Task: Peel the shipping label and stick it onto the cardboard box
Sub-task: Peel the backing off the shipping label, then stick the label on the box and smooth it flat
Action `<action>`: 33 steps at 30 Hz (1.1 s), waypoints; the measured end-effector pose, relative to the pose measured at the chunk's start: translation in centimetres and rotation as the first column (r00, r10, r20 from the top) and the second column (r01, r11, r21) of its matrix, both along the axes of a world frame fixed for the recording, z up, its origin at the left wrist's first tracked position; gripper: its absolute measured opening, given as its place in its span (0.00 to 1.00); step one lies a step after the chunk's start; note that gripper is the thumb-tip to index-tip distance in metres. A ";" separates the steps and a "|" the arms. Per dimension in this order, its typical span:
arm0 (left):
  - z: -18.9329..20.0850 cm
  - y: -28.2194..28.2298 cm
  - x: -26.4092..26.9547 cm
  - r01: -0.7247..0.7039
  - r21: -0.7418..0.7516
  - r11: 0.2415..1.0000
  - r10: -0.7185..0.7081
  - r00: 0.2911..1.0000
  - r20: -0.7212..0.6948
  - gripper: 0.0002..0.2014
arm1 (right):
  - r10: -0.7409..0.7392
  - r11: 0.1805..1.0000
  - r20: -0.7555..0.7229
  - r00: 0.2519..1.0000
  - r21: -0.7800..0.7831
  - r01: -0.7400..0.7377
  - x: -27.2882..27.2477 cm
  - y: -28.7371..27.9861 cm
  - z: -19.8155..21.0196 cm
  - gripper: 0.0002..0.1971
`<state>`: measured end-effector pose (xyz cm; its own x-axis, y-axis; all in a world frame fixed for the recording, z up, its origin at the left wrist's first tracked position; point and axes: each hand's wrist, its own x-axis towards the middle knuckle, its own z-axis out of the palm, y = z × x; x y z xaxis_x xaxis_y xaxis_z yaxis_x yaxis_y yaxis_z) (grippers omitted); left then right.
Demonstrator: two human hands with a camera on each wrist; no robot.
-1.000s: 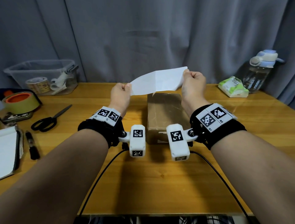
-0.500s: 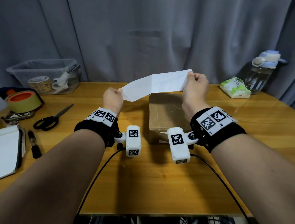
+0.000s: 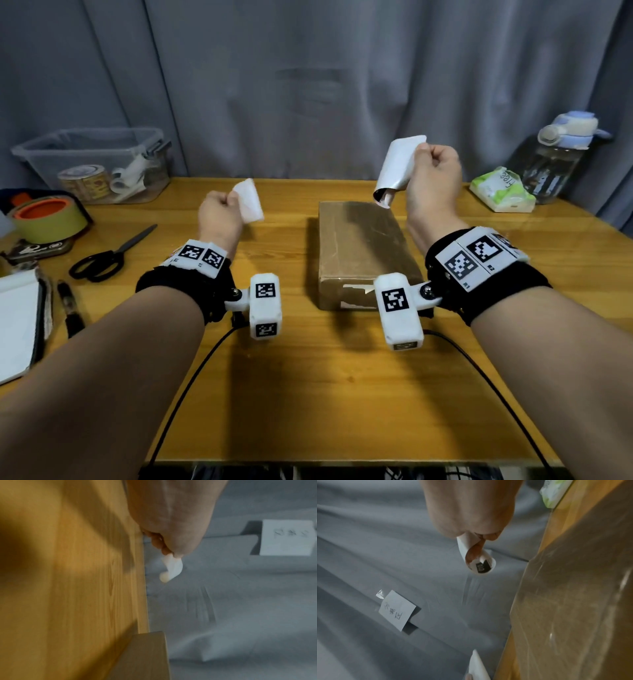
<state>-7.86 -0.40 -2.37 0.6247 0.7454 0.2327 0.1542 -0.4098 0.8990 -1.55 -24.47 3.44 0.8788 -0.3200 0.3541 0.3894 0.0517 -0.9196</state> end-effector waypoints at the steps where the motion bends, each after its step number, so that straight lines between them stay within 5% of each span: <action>1: 0.0 -0.1 0.0 0.054 0.031 0.998 -0.054 0.998 -0.016 0.10 | 0.021 0.999 -0.002 1.000 -0.024 -0.021 0.0 0.0 0.1 0.05; 5: 0.0 -0.5 0.5 0.241 0.121 0.963 -0.218 0.959 -0.179 0.11 | 0.138 0.988 -0.041 0.990 -0.070 -0.141 -0.4 0.6 0.4 0.11; 11: 0.8 -2.5 -0.2 0.425 0.327 0.844 -0.239 0.844 -0.480 0.11 | 0.245 0.963 -0.105 0.964 -0.092 -0.254 -1.3 1.1 0.2 0.14; 16: 0.2 -2.5 -0.1 0.614 0.201 0.763 -0.382 0.680 -0.627 0.07 | 0.296 0.933 -0.192 0.936 -0.150 -0.326 -2.3 0.9 -0.1 0.14; 18: 0.7 -2.9 -0.2 0.635 0.161 0.755 -0.429 0.665 -0.612 0.08 | 0.309 0.924 -0.220 0.925 -0.163 -0.347 -2.6 0.9 -0.3 0.14; 20: 1.4 -3.5 0.0 0.597 0.216 0.772 -0.431 0.743 -0.512 0.06 | 0.320 0.918 -0.245 0.915 -0.158 -0.363 -2.9 0.9 -0.4 0.14; 22: 2.3 -4.1 0.1 0.483 0.314 0.817 -0.406 0.870 -0.281 0.03 | 0.324 0.917 -0.267 0.907 -0.148 -0.371 -3.1 1.0 -0.4 0.14; 24: 3.6 -5.3 -0.5 0.471 0.341 0.813 -0.487 0.872 -0.043 0.04 | 0.322 0.918 -0.279 0.905 -0.142 -0.370 -3.2 1.1 -0.4 0.14; 27: 5.3 -7.6 -1.6 0.561 0.476 0.677 -0.641 0.767 0.008 0.14 | 0.323 0.918 -0.283 0.903 -0.137 -0.371 -3.2 1.3 -0.1 0.15; 30: 6.0 -9.2 -1.8 0.492 0.694 0.527 -0.567 0.811 -0.144 0.23 | 0.333 0.916 -0.294 0.896 -0.125 -0.381 -3.3 1.1 0.3 0.17; 33: 6.0 -10.2 -1.6 0.368 0.848 0.381 -0.472 0.866 -0.164 0.23 | 0.332 0.919 -0.325 0.886 -0.102 -0.382 -3.5 0.6 0.7 0.18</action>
<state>-9.45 -10.62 3.61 0.7371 -0.1954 0.6470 -0.3205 -0.9438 0.0802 -5.03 -23.85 4.18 0.9941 0.0737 0.0798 0.0815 -0.0204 -0.9965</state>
